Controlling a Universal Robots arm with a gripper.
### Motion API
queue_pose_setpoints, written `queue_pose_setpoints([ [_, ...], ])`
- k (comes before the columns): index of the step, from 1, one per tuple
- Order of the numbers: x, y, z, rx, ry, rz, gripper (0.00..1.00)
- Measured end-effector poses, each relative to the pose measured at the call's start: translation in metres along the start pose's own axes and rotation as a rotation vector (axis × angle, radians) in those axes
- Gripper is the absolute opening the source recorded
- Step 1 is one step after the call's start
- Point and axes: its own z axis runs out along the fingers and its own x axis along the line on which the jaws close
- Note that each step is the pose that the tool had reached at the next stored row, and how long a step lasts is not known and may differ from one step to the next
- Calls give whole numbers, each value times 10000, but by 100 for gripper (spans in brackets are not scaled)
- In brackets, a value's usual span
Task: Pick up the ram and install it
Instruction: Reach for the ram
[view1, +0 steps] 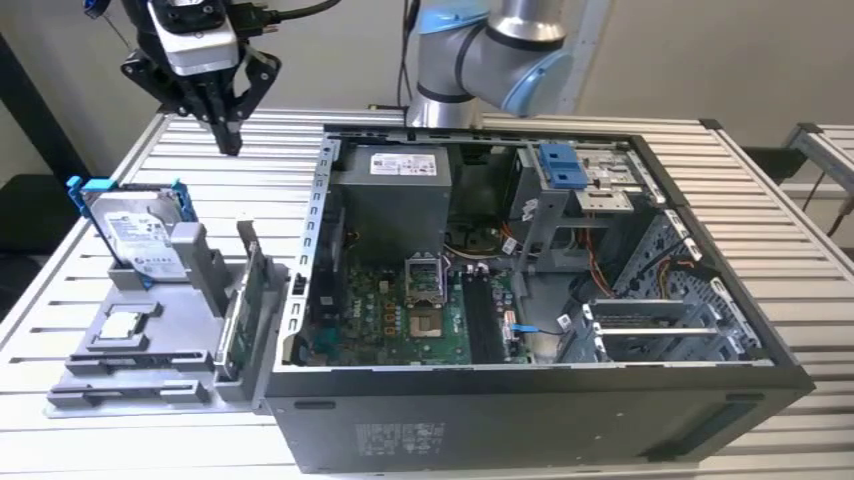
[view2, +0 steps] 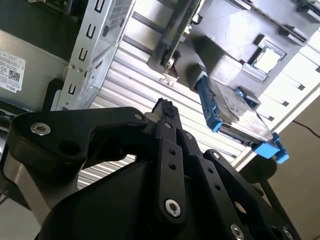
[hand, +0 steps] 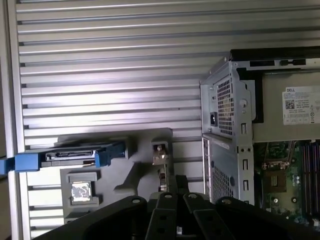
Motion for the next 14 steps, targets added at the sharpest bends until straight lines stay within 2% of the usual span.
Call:
queue_pose_setpoints([
  [14, 300, -26, 2, -1, 1, -2, 11],
])
